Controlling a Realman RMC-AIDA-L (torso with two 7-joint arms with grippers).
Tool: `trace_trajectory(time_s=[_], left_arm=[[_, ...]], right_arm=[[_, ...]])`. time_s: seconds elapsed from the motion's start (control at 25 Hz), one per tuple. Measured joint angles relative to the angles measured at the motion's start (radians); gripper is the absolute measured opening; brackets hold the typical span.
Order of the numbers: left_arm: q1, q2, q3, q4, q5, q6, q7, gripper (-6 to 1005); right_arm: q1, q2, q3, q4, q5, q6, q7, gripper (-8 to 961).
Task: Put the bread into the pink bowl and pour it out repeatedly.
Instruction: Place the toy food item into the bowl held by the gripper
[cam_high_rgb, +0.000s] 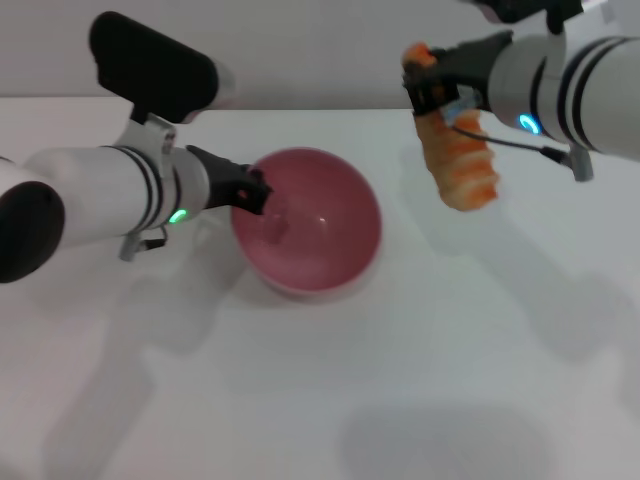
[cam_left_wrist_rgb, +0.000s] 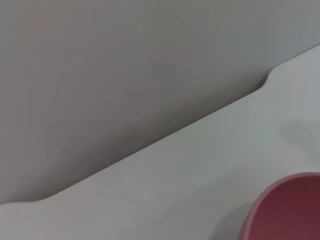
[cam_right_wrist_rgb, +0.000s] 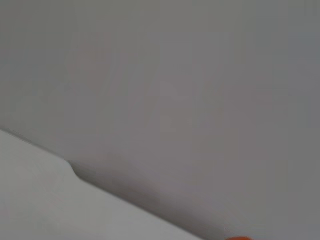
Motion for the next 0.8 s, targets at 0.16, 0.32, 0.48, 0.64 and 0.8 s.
trace_trajectory(time_s=[0.16,0.32,0.48,0.64,0.8], left_arm=[[-0.014,-0.001,0.029,0.004,-0.032,0.012,0.000,53],[-0.025,-0.001,0.040,0.007,-0.045,0.021,0.000,52],[-0.042,-0.001,0.041,0.014,-0.053,0.026,0.001,52],[-0.043,0.001,0.033,0.020,-0.053,0.026,0.001,52],[-0.040,0.002,0.028,0.022,-0.053,0.025,0.001,52]], right_arm=[[0.016,0.003,-0.017,0.022,0.007,-0.065,0.002,209],[0.034,0.005,-0.040,0.075,0.034,-0.118,0.009,187],[0.037,0.005,-0.065,0.112,0.066,-0.176,0.006,178],[0.033,0.005,-0.107,0.135,0.063,-0.214,-0.001,174],[0.033,0.005,-0.118,0.148,0.059,-0.222,-0.002,224]])
